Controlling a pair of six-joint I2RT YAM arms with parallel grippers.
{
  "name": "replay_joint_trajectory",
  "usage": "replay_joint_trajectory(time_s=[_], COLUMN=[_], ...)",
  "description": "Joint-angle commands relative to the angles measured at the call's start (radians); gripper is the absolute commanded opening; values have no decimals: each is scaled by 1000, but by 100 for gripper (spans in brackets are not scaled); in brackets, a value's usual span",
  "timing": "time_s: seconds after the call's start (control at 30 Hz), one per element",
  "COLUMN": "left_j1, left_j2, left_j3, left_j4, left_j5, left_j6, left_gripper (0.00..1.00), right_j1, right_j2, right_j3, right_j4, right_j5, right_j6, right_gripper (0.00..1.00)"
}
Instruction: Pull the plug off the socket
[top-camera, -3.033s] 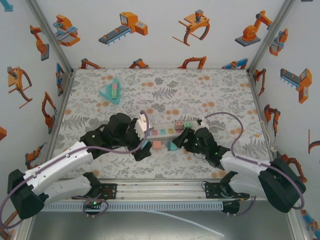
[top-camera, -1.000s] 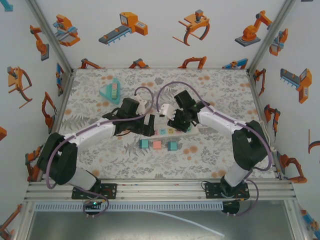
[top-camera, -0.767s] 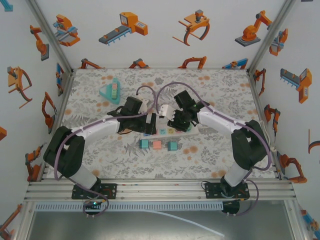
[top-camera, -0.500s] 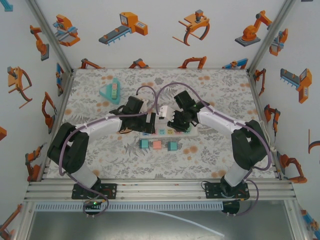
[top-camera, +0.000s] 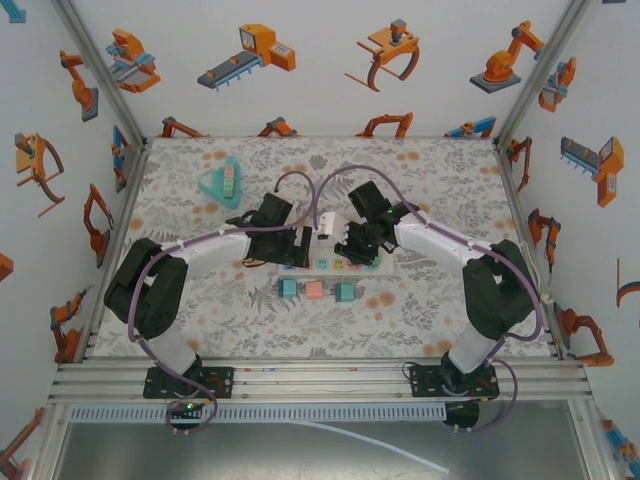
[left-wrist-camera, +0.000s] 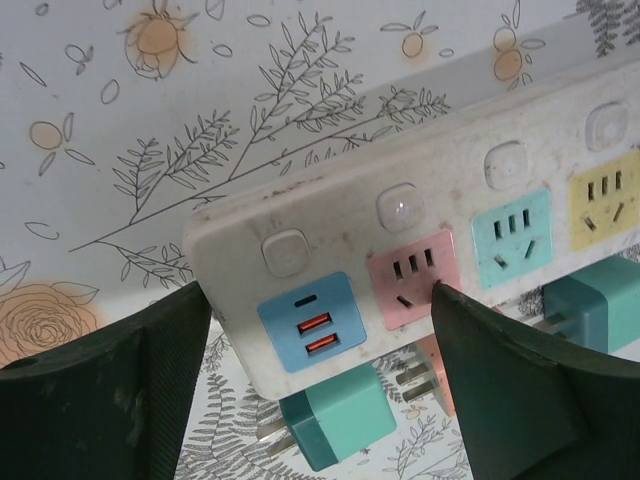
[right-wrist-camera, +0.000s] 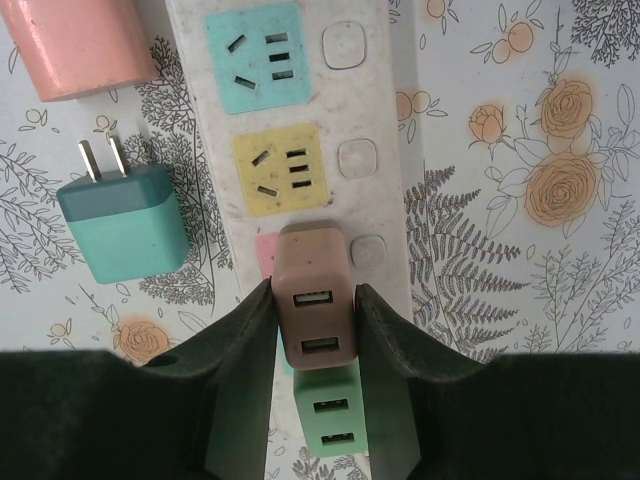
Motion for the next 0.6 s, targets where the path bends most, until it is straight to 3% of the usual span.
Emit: replay_joint_trajectory(time_s=[0.0, 0.23, 0.57], left_j1=[-19, -45, -47], left_j2=[49, 100, 103], left_j3=[12, 39, 45], left_j4=[-79, -118, -135], left_j5=[-94, -177, -209], left_j6=[19, 31, 16], left_gripper=[81, 81, 81], right_j1=[2, 2, 2], right_j2=[-44, -59, -89], right_j3=[47, 52, 29], right_j4=[11, 23, 51], right_j5=[-39, -38, -11], right_j6=[-13, -14, -19], right_gripper=[29, 29, 29])
